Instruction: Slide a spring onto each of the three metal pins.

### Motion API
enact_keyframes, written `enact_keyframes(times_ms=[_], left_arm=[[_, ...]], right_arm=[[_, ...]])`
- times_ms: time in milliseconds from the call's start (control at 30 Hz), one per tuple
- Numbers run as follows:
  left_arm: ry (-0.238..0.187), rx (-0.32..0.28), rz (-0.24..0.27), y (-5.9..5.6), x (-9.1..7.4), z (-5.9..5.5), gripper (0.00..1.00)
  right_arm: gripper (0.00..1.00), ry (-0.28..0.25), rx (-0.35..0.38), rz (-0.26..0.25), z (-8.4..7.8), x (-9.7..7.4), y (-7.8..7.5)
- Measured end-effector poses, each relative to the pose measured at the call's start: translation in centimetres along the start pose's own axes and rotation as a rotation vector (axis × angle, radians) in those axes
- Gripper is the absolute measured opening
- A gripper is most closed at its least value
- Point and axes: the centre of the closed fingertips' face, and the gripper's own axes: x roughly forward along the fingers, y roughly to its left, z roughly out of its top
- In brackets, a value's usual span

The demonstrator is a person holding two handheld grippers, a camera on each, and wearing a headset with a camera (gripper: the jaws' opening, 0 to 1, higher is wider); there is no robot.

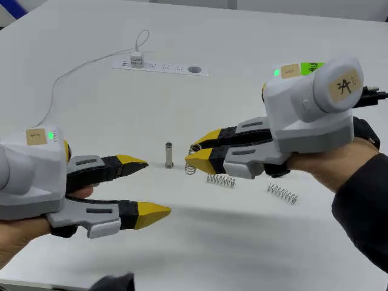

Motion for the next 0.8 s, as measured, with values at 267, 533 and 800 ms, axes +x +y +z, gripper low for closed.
enact_keyframes(times_ms=[267, 533, 800], left_arm=[[-0.003, -0.014, 0.017, 0.2, -0.1, -0.2, 0.61], [-0.002, -0.015, 0.016, 0.1, 0.0, -0.3, 0.61], [0.006, -0.014, 0.006, -0.1, 0.3, -0.5, 0.61]], right_arm=[[0.12, -0.005, 0.015, -0.082, 1.2, 1.2, -3.0], [0.12, -0.02, 0.02, -0.119, 2.0, 3.2, -5.0], [0.12, -0.009, 0.024, -0.116, 1.6, 5.4, -5.8]])
